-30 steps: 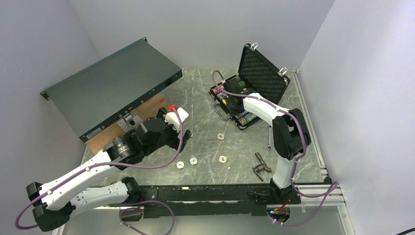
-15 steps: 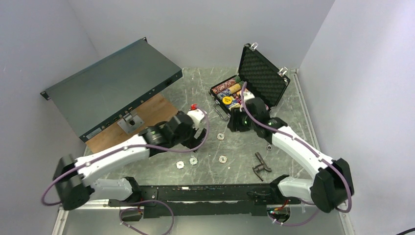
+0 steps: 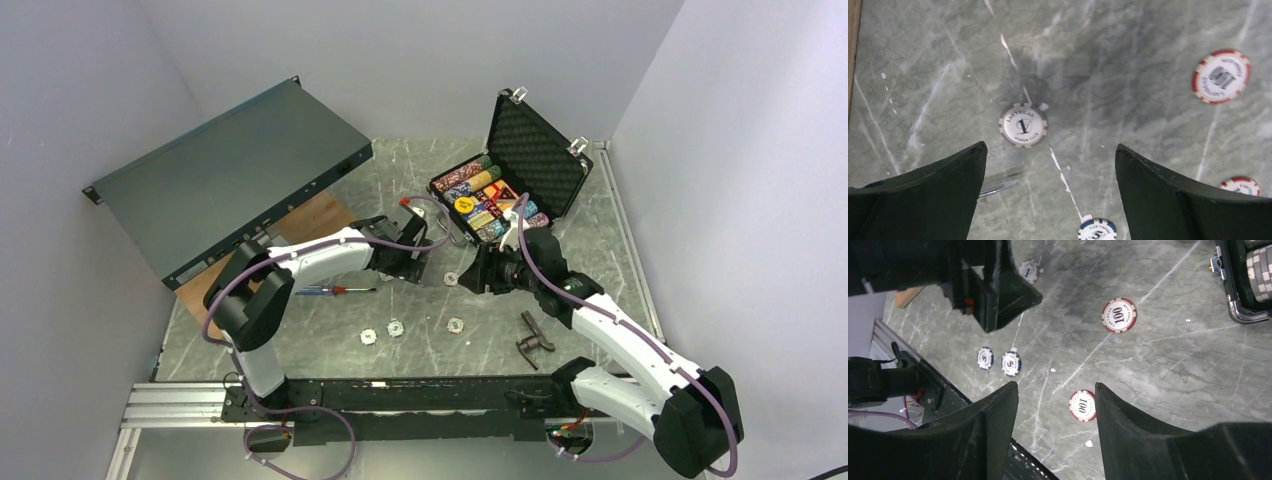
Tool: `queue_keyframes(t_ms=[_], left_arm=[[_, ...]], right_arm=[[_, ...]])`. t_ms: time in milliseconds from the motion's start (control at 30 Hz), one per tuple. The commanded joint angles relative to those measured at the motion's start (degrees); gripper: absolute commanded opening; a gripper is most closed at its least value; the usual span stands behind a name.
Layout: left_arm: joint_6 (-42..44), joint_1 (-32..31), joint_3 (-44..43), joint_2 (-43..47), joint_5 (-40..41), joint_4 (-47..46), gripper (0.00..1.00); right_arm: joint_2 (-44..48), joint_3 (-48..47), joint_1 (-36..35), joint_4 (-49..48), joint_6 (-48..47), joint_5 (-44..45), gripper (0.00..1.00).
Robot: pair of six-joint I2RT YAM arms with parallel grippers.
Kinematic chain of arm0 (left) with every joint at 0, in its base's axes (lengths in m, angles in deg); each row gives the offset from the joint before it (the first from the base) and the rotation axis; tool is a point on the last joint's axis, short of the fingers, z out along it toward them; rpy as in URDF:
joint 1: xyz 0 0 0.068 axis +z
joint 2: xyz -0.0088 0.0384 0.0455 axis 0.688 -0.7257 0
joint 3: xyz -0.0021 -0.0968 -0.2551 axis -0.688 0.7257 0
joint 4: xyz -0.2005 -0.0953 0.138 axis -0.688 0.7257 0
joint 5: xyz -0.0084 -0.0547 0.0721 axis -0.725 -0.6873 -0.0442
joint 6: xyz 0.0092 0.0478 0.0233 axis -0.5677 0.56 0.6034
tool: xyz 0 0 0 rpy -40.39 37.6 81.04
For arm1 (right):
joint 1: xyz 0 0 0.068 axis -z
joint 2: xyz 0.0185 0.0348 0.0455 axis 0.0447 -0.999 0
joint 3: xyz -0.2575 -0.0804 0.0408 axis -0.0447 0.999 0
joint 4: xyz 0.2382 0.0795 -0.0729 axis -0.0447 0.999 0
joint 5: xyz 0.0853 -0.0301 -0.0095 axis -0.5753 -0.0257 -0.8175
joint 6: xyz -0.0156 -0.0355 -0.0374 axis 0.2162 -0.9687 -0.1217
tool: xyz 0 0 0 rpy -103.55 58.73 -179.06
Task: Pack up texas hold em set
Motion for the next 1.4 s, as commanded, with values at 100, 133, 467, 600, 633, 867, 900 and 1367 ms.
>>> queue_keyframes(t_ms=[100, 133, 467, 600, 633, 867, 900, 1367], left_arm=[[-1.6, 4.0, -2.4, -3.8, -3.3, 0.3, 0.97], [-1.5, 4.0, -2.5, -4.5, -3.3, 0.4, 0.95], [-1.1, 4.4, -1.2, -7.3, -3.1, -1.0, 0.77], [-1.1, 4.4, -1.0, -8.1, -3.3, -0.9, 0.68], [-1.1, 4.4, -0.8, -8.2, -3.4, -0.7, 0.65], [-0.9, 4.3, 2.0, -7.4, -3.7, -1.6, 0.55], [-0.9, 4.3, 2.3, -7.3, -3.8, -1.8, 0.54], [2.1, 3.6, 1.4, -3.8, -5.9, -1.7, 0.34]], right_arm=[[1.6, 2.1, 0.2, -3.9, 1.6, -2.9, 0.60], [1.6, 2.3, 0.2, -3.9, 1.6, -3.0, 0.60], [1.5, 2.8, 0.3, -4.2, 2.4, -3.2, 0.60], [0.9, 2.6, 0.2, -4.3, 2.5, -3.3, 0.60], [0.7, 2.6, 0.2, -4.4, 2.6, -3.4, 0.60], [-0.3, 2.9, 0.2, -5.5, 3.2, -4.0, 0.60], [-0.5, 2.9, 0.2, -5.6, 3.2, -4.1, 0.60], [-3.4, 3.3, 0.3, -8.5, 6.1, -6.6, 0.60]])
